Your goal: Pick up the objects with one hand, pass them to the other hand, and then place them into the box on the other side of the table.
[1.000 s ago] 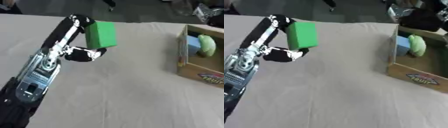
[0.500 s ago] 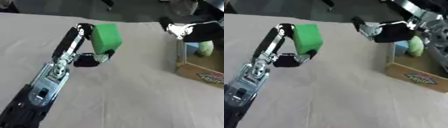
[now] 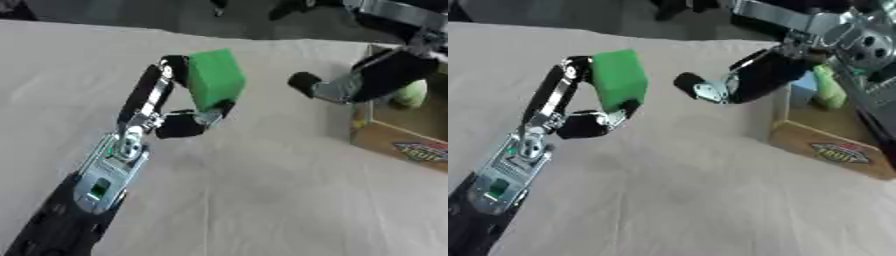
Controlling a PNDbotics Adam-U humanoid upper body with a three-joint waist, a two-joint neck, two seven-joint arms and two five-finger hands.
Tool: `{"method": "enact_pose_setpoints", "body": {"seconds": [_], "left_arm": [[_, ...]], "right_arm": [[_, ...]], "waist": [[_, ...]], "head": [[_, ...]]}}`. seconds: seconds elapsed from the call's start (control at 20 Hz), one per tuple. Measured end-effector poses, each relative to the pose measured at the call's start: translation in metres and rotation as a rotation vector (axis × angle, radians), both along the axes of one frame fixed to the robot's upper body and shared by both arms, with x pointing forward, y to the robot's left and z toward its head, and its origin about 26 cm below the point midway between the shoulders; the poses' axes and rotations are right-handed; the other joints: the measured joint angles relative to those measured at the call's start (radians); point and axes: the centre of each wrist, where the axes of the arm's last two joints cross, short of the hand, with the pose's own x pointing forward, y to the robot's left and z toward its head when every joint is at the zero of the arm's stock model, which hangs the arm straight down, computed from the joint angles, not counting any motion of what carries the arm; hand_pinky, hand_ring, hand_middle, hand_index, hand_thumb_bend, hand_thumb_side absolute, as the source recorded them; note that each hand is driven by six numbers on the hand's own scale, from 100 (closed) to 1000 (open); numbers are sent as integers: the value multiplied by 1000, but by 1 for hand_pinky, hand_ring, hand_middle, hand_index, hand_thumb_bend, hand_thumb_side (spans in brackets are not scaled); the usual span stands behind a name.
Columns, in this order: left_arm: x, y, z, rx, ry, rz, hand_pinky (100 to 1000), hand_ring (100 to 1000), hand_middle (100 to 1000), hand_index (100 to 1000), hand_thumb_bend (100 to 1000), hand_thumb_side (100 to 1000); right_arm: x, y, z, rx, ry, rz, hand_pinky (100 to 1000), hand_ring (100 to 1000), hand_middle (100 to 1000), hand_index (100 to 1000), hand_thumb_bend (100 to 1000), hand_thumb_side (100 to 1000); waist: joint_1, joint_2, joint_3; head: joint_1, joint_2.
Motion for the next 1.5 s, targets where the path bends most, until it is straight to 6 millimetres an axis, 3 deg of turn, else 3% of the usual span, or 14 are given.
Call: {"method": "enact_pose_setpoints", "body": {"seconds": [0.7,1.1,1.5], "left_arm": [[-2,-6,-8,100,-78,17,629,605,517,511,100,205],[-3,-8,-12,112,-114,29,628,604,515,510,100,203],[-6,-10,-12,71,-130,32,625,602,513,508,100,211]], "right_arm": [[-8,42,7,-159,-20,47,892,921,827,870,311,429],[9,58,-6,-192,-27,-33,881,909,806,855,363,417],[24,63,-19,-177,-72,-116,872,899,792,854,388,404]], "waist": [[-17,-1,2],[-21,-1,4],[-21,-1,7]], "head": [[-7,10],[-7,17],[-10,17]]}}
